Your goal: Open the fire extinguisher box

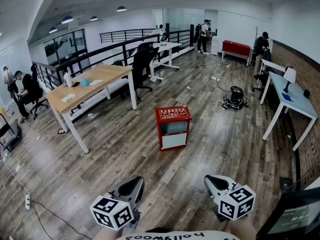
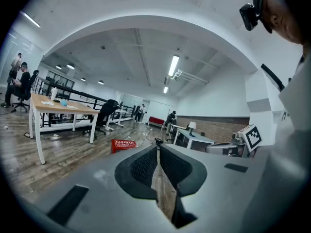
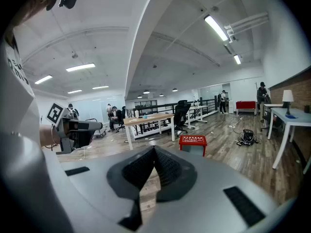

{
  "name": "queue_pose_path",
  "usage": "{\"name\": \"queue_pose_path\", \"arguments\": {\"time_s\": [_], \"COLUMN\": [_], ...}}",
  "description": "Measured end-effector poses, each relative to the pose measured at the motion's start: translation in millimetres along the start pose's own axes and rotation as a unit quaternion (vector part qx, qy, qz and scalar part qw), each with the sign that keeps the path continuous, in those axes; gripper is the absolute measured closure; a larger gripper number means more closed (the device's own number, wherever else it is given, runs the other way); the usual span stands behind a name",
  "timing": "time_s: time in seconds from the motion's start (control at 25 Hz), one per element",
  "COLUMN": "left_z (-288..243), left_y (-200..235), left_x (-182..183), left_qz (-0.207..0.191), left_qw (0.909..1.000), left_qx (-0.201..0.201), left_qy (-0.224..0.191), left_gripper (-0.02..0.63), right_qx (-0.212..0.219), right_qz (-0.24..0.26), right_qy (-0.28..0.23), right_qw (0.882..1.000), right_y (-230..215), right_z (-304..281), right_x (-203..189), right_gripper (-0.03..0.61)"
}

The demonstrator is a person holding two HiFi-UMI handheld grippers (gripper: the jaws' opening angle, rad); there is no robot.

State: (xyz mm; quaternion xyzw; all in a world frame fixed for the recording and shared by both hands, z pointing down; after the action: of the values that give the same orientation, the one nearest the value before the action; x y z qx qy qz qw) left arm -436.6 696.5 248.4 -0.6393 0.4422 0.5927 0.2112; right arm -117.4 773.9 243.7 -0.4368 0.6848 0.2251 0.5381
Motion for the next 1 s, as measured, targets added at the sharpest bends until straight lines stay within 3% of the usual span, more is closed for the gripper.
{"name": "queue_pose_path", "arguments": {"time_s": [0.6,1.0], "left_z": [-15.8,-16.6], "left_y": [-2.9,6.8], "left_x": [-1.4,-18.3], "left_qz": [0.011,0.039], "left_qw": [0.9999,0.9976], "left_qx": [0.011,0.058], "left_qy": [0.006,0.004], "left_gripper": [0.592,0.592], "right_qx": [-0.008,-0.023], "right_qz": [0.004,-0.020], "right_qy": [0.002,-0.008], "right_qw": [1.000,0.999], "right_y": [-23.3,-61.0], "right_z": [9.4,43.7], "right_x": [-0.2,-22.4], "right_gripper": [0.569,0.569]}}
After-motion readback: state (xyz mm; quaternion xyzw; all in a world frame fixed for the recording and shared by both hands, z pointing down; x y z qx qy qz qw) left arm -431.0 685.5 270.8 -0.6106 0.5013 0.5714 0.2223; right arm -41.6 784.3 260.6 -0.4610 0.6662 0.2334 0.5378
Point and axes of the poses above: the fingertips, and each gripper's own axes: z backward along the fingers, y to its left, x out of its top, the point moved 10 cm from there along z, backward along the fingers, and after that the axes turned 14 degrees about x, right-handed, at the moved point
